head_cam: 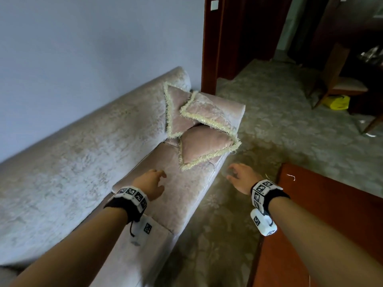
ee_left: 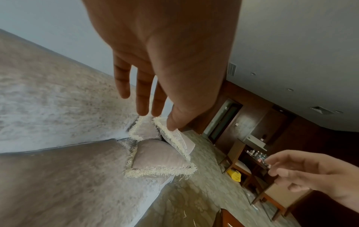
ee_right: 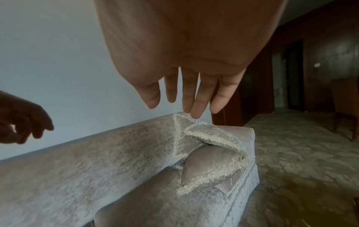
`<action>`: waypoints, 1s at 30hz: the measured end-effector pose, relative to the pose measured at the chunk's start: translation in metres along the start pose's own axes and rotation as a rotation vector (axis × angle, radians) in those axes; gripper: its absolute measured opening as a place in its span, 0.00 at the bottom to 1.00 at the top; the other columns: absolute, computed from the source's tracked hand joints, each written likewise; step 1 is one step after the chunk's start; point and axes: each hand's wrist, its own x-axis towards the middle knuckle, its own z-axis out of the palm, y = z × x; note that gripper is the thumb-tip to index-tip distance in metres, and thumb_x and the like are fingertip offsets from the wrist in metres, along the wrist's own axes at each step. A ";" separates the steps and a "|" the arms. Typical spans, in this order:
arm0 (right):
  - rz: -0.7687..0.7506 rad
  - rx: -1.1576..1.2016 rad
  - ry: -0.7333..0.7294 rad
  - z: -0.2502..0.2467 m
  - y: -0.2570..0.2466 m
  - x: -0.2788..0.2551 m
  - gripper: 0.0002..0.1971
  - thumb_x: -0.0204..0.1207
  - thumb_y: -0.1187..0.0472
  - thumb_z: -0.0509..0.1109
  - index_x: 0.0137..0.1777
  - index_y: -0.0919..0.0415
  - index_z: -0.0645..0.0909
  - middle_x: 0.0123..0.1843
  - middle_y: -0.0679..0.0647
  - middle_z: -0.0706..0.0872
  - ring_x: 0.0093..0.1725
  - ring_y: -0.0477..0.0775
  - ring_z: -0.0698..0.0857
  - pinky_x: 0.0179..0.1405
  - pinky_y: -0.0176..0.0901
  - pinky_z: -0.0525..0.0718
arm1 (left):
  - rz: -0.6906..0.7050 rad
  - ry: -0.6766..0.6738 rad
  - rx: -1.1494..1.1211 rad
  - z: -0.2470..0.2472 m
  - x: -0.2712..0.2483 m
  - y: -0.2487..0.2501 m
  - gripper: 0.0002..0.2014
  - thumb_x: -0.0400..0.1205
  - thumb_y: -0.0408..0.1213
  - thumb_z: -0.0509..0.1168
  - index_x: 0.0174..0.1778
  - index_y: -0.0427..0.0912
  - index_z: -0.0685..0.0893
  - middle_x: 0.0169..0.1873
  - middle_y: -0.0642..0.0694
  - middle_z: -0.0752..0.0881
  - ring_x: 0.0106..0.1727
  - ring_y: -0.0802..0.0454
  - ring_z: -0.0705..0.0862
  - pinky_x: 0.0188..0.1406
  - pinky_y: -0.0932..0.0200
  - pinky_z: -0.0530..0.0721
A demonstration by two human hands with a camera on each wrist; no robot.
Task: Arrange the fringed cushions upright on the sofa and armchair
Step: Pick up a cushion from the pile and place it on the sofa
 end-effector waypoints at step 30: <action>0.055 0.100 0.046 -0.156 0.155 0.464 0.20 0.82 0.49 0.66 0.72 0.52 0.74 0.66 0.53 0.83 0.62 0.55 0.83 0.63 0.53 0.82 | 0.212 -0.049 -0.066 -0.075 0.567 0.137 0.21 0.79 0.42 0.65 0.69 0.45 0.76 0.61 0.43 0.79 0.60 0.43 0.81 0.57 0.52 0.80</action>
